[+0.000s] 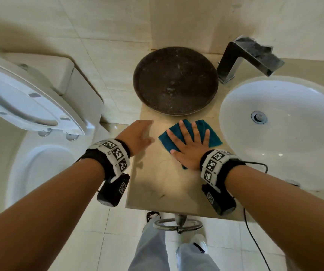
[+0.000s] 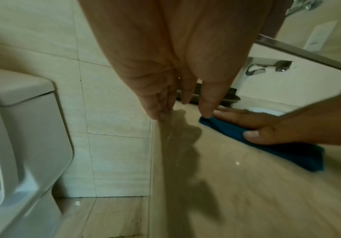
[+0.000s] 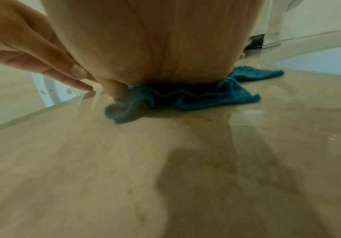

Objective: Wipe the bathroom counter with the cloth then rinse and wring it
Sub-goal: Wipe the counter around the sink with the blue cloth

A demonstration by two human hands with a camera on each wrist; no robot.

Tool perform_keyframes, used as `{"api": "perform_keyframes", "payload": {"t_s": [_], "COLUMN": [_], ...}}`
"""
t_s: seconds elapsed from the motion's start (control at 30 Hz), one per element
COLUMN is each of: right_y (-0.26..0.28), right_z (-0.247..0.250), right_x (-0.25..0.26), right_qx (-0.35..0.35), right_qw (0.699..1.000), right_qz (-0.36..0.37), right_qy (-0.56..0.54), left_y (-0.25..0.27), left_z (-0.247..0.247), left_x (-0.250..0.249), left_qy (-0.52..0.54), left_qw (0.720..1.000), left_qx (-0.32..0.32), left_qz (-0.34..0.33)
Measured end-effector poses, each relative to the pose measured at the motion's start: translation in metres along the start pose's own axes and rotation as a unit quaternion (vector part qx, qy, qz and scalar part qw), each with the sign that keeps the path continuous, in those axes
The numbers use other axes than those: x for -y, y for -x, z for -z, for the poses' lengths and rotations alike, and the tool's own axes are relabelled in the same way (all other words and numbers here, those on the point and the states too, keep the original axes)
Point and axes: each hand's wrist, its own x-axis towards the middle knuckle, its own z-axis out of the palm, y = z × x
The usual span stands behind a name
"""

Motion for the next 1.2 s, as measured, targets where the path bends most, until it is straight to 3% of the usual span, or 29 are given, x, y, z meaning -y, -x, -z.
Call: {"api": "perform_keyframes", "payload": {"t_s": [0.13,0.23,0.33,0.43,0.53,0.63,0.93,1.2], "right_y": [0.010,0.030,0.052,0.066,0.070,0.066,0.074,0.081], "right_z": [-0.011,-0.028,-0.039,-0.042,-0.042,-0.052,-0.060,-0.060], "right_x": [0.015,0.015,0.001,-0.011,-0.008,0.006,-0.002,-0.012], "right_qx": [-0.013,-0.026,-0.030,-0.020,-0.033,-0.047,-0.073,-0.069], "right_qw": [0.996,0.982,0.974,0.983,0.995,0.998,0.986,0.987], "right_qz": [0.071,0.149,0.182,0.161,0.089,0.042,0.123,0.118], "right_qy": [0.056,0.108,0.130,0.087,-0.019,0.007,0.089,0.082], "left_y": [0.026,0.041,0.054,0.060,0.059,0.057,0.056,0.054], "left_z": [-0.024,-0.045,-0.070,-0.089,-0.096,-0.098,-0.099,-0.096], "left_x": [-0.004,-0.005,-0.009,-0.013,-0.014,-0.013,-0.009,-0.024], "left_qy": [-0.057,-0.065,-0.115,-0.177,-0.224,-0.234,-0.214,-0.208], "left_qw": [0.997,0.997,0.992,0.981,0.969,0.967,0.973,0.973], "left_qx": [0.046,0.051,0.054,0.075,0.085,0.085,0.075,0.066], "left_qz": [-0.016,-0.012,-0.002,0.036,0.054,0.060,0.045,0.079]}}
